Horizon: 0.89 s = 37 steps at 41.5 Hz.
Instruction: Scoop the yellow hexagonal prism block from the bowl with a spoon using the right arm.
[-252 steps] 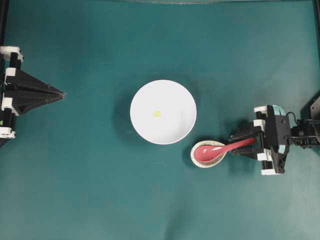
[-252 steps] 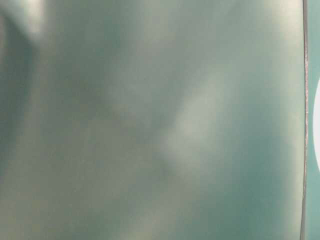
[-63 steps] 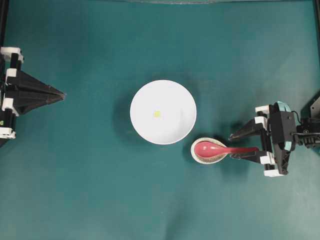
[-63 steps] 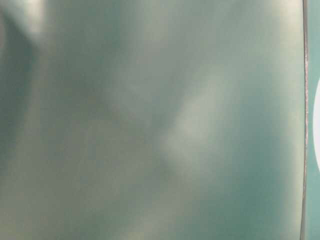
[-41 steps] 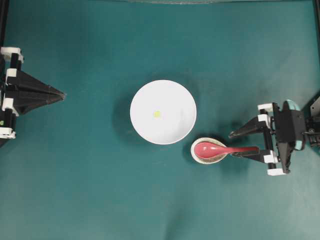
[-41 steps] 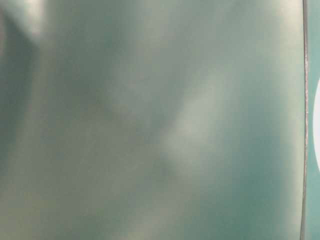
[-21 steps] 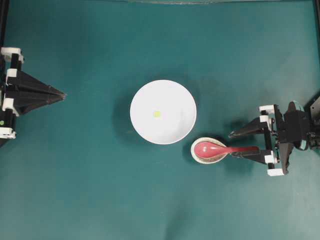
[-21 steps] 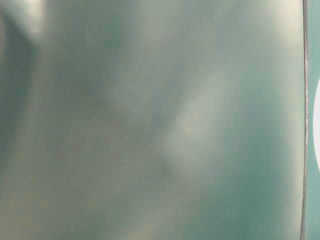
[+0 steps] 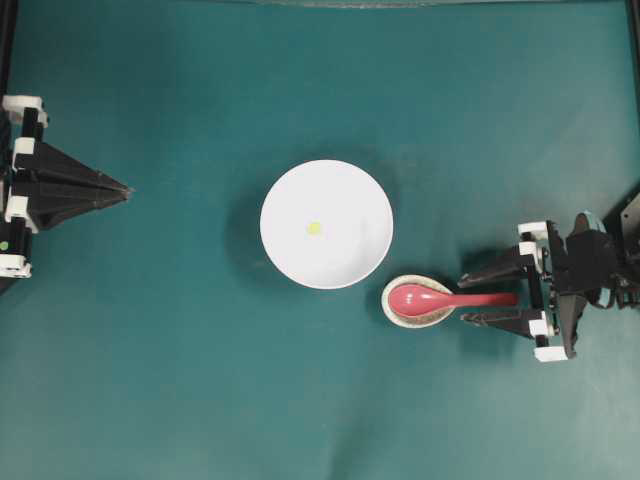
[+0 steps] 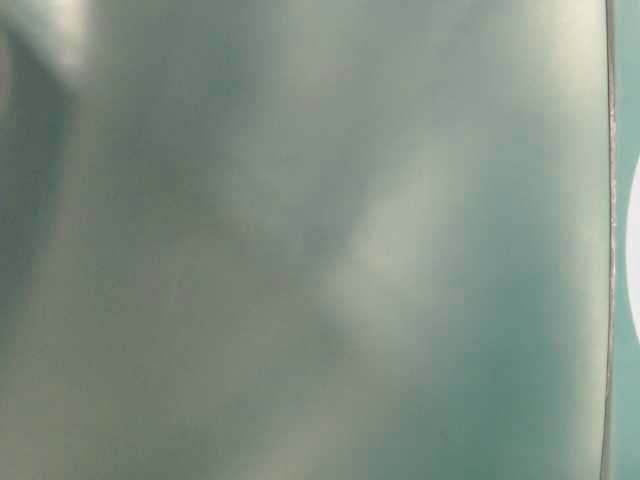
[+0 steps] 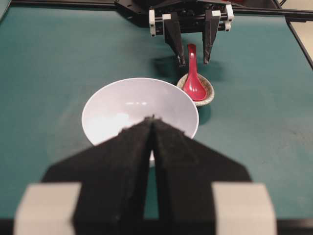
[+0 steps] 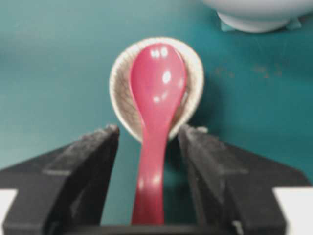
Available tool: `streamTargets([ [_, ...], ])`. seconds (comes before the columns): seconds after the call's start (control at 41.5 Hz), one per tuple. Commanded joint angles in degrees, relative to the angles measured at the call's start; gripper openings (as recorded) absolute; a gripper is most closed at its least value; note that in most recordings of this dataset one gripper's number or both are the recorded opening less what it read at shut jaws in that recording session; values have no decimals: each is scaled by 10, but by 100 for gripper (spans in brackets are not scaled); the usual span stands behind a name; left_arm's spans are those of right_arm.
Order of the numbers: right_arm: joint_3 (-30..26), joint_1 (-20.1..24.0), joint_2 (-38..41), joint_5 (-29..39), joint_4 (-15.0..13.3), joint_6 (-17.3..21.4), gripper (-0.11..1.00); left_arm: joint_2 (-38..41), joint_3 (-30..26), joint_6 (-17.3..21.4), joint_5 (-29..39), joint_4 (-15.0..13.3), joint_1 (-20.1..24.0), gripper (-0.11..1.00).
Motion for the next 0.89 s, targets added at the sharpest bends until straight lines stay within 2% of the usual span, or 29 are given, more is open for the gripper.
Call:
streamTargets([
  [0.0, -5, 4, 0, -8, 6, 4, 57, 5, -4, -1, -2, 2, 1, 1],
  [0.41, -10, 7, 8, -4, 10, 5, 56, 5, -4, -1, -3, 2, 1, 1],
  [0.868, -8, 10, 8, -4, 9, 5, 44, 5, -4, -1, -2, 1, 1, 1],
])
